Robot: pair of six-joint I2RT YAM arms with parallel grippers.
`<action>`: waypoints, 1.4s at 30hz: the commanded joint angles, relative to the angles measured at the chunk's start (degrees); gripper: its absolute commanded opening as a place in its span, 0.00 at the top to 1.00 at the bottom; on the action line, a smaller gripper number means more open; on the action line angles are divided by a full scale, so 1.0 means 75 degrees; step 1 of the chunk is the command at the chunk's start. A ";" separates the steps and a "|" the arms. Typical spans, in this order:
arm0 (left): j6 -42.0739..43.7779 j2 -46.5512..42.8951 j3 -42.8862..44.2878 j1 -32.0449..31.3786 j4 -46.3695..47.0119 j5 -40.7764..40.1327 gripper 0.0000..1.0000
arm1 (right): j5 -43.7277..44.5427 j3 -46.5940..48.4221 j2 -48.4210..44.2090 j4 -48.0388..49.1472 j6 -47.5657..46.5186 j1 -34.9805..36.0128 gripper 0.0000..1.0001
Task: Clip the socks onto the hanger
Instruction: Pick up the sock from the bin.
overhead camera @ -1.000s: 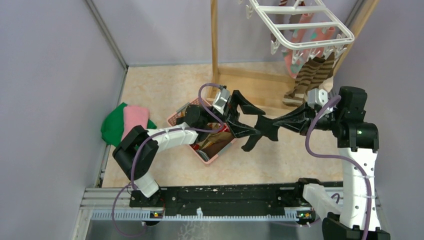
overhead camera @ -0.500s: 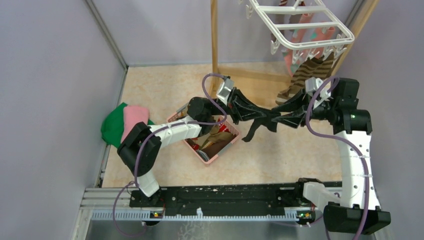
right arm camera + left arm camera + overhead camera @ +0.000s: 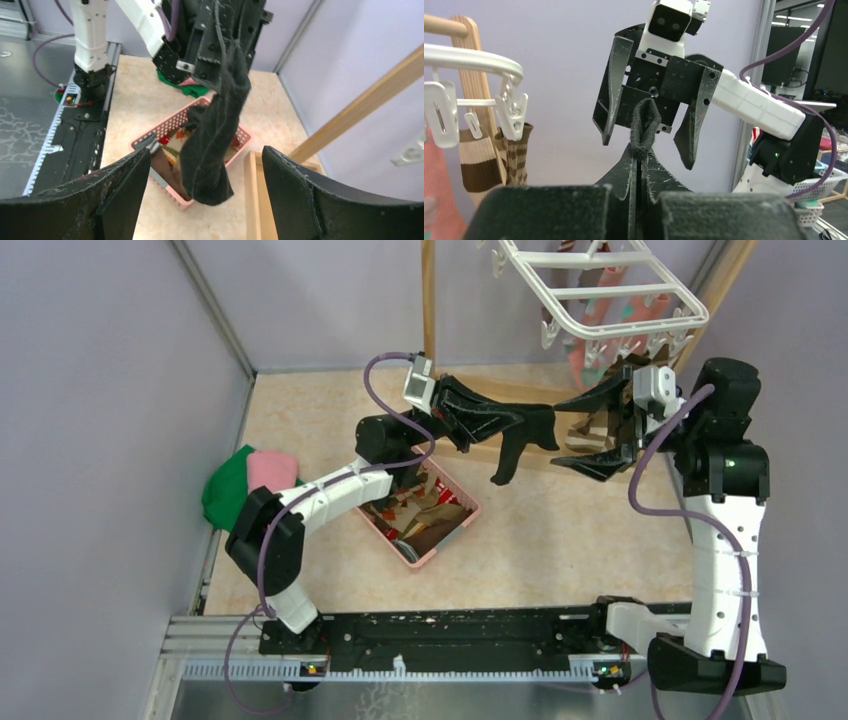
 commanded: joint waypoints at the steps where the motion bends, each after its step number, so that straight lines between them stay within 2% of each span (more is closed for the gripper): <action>1: -0.0235 -0.0254 0.0379 -0.0026 0.0087 -0.0431 1.00 | 0.0945 -0.0125 -0.0140 0.2924 0.3363 -0.0077 0.19; 4: -0.0304 -0.0218 0.0389 -0.0042 0.0102 -0.0533 1.00 | 0.0722 -0.0477 -0.0189 0.3834 0.4419 0.0176 0.20; 7: -0.0405 -0.0231 0.0302 -0.0071 0.0142 -0.0699 1.00 | 0.1053 -0.0764 -0.0323 0.4178 0.4761 0.0743 0.21; 9: -0.0384 -0.0267 0.0214 -0.0135 0.0145 -0.0812 1.00 | 0.1268 -0.1130 -0.0371 0.5205 0.6044 0.0994 0.23; 12: -0.0307 -0.0282 0.0107 -0.0237 0.0157 -0.0942 1.00 | 0.1507 -0.2081 -0.0417 0.8410 0.9137 0.1032 0.26; 16: -0.0324 -0.0398 -0.0232 -0.0270 0.0349 -0.1373 1.00 | 0.1977 -0.3510 -0.0350 1.4350 1.3555 0.1024 0.38; 18: -0.0340 -0.0526 -0.0476 -0.0268 0.0468 -0.1639 1.00 | 0.2241 -0.3864 -0.0346 1.6186 1.4699 0.1006 0.39; 25: -0.0694 -0.0623 -0.0777 -0.0311 0.1017 -0.2043 1.00 | 0.2588 -0.4051 -0.0363 1.6766 1.4955 0.0877 0.38; 32: -0.0961 -0.0470 -0.0630 -0.0365 0.1152 -0.2005 1.00 | 0.2847 -0.4249 -0.0314 1.6926 1.4940 0.0884 0.41; 40: -0.0989 -0.0360 -0.0429 -0.0496 0.1112 -0.1873 1.00 | 0.3072 -0.4286 -0.0229 1.6165 1.4313 0.0878 0.44; 42: -0.1016 -0.0322 -0.0391 -0.0521 0.1095 -0.1850 1.00 | 0.3075 -0.4288 -0.0187 1.6064 1.4232 0.0884 0.53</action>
